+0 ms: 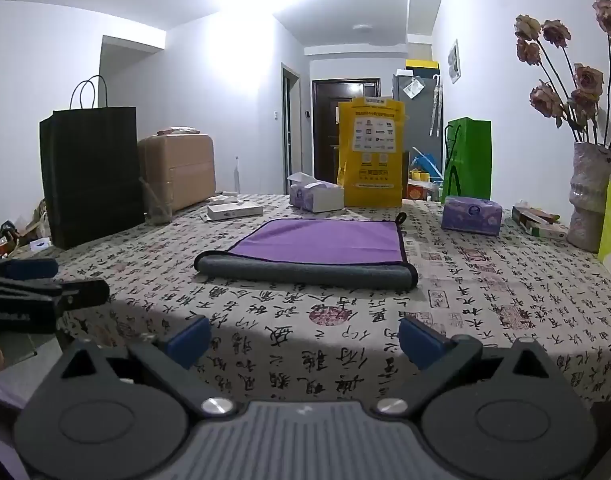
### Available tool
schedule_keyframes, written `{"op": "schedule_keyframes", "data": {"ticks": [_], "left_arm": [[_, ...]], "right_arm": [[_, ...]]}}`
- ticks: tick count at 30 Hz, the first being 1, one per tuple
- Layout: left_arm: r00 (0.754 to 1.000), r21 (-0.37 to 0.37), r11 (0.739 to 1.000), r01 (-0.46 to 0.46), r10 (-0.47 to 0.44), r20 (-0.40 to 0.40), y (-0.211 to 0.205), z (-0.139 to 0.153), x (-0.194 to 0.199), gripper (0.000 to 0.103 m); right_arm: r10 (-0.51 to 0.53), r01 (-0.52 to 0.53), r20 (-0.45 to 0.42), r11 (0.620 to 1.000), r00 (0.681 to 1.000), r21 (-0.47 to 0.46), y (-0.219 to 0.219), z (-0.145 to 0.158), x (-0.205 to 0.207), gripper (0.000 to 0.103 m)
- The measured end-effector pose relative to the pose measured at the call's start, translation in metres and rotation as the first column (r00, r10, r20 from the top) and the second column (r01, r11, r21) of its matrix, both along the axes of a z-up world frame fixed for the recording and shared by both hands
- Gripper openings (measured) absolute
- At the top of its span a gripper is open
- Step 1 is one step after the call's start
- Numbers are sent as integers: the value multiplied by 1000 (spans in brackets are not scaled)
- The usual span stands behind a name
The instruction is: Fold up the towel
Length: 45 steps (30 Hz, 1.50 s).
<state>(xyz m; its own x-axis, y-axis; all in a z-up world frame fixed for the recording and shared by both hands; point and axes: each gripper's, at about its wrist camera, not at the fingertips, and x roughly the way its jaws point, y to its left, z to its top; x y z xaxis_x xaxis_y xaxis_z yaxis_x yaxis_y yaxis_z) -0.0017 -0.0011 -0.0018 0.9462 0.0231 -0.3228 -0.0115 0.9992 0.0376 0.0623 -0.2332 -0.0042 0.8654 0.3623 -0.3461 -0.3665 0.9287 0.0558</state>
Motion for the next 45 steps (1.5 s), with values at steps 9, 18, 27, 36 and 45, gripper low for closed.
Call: {"op": "schedule_keyframes", "data": {"ticks": [9, 18, 27, 36, 45], "left_arm": [[1000, -10, 1000, 4, -4, 9, 0, 4, -1, 103], [1000, 3, 1000, 6, -6, 13, -3, 4, -1, 103], [1000, 3, 1000, 7, -7, 12, -1, 4, -1, 103], [1000, 3, 1000, 7, -7, 12, -2, 4, -1, 103], [1000, 3, 1000, 7, -7, 12, -2, 3, -2, 103]], "right_arm": [[-3, 3, 8, 1000, 1000, 1, -1, 0, 1, 101], [-3, 3, 12, 1000, 1000, -4, 2, -1, 1, 101], [-7, 7, 3, 1000, 1000, -1, 0, -1, 1, 101], [-8, 8, -2, 1000, 1000, 1, 0, -1, 1, 101], [-9, 9, -6, 1000, 1000, 1, 0, -2, 1, 101]]}}
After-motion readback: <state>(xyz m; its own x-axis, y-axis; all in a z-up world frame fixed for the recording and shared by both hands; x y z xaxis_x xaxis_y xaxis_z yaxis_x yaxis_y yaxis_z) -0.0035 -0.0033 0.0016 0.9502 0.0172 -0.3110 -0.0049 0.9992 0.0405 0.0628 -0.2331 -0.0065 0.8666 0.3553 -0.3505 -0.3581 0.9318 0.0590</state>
